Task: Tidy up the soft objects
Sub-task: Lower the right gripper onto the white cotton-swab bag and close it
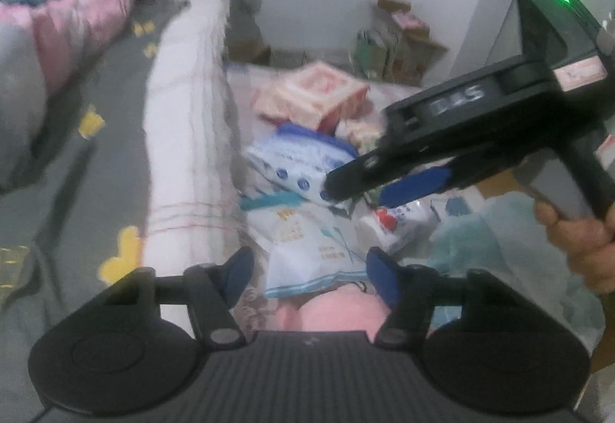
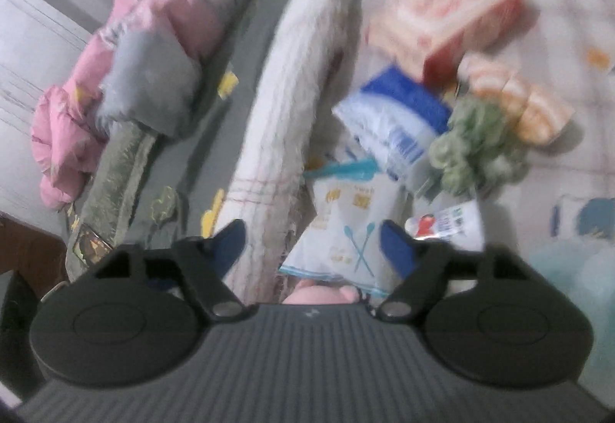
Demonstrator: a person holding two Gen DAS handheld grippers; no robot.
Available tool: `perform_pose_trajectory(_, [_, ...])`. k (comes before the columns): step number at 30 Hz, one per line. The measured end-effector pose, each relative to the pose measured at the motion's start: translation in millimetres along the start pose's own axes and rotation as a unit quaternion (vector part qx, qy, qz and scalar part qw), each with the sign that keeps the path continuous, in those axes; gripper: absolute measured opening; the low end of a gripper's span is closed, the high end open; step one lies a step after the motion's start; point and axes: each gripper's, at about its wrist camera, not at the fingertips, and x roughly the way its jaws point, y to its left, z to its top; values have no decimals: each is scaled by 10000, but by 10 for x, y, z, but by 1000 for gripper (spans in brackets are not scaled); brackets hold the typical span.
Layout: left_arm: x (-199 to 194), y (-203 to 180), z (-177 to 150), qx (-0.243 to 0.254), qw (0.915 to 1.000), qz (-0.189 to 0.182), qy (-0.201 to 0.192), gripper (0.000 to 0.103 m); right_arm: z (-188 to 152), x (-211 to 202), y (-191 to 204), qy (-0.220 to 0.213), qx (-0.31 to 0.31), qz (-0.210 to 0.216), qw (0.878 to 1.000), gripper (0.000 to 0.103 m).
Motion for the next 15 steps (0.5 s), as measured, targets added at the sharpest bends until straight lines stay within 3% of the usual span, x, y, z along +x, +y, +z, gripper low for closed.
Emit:
perform_pose_trajectory(5, [395,98,122,-239,9981,-57,559,54,214,432,-43,508,-125,-421,9977,62])
perform_pose_trajectory(11, [693,230,171,-467,9939,-22,1001,58,404,808,-202,1059,35,-660,9922,61])
perform_pose_trajectory(15, [794,274,207,-575,9918,-81,1137,64,480,960,-253,1264,158,-533,9904,63])
